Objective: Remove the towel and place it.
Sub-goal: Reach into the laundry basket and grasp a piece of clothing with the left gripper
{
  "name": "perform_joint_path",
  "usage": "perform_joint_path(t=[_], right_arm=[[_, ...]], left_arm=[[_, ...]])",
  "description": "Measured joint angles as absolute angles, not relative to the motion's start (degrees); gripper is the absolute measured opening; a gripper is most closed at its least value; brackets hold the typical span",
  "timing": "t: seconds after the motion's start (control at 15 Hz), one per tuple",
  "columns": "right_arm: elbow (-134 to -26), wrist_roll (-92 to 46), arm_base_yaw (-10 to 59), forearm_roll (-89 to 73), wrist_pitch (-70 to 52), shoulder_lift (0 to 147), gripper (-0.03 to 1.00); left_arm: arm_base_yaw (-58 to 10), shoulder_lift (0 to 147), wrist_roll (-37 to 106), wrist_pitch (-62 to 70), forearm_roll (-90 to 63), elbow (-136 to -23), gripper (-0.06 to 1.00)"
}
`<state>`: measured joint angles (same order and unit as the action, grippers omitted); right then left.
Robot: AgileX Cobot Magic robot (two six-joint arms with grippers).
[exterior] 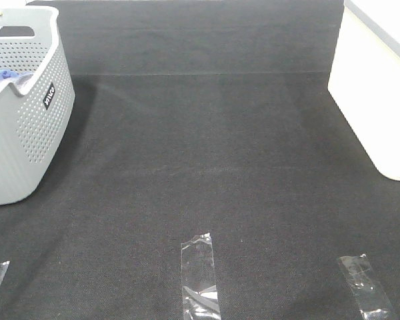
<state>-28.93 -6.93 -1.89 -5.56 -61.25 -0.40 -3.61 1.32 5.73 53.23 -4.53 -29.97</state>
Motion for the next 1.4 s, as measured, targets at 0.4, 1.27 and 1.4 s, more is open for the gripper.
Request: perform_joint_path(t=[0.4, 1.27, 1.4], right_arm=[[-28.93, -6.93, -1.89, -5.56, -61.25, -0.4, 0.67], [-28.93, -6.93, -1.89, -5.56, -61.25, -0.4, 0.67], [-28.93, -6.93, -1.89, -5.56, -61.25, -0.4, 0.67]], left_arm=[[-3.61, 23.15, 5.73, 33.69, -4.41, -32.49, 0.69], [-1.95, 81.76, 0.74, 32.37, 2.86, -74.08, 0.68], [0.06, 88.81, 0.57, 35.47, 3.04, -79.76, 0.68]])
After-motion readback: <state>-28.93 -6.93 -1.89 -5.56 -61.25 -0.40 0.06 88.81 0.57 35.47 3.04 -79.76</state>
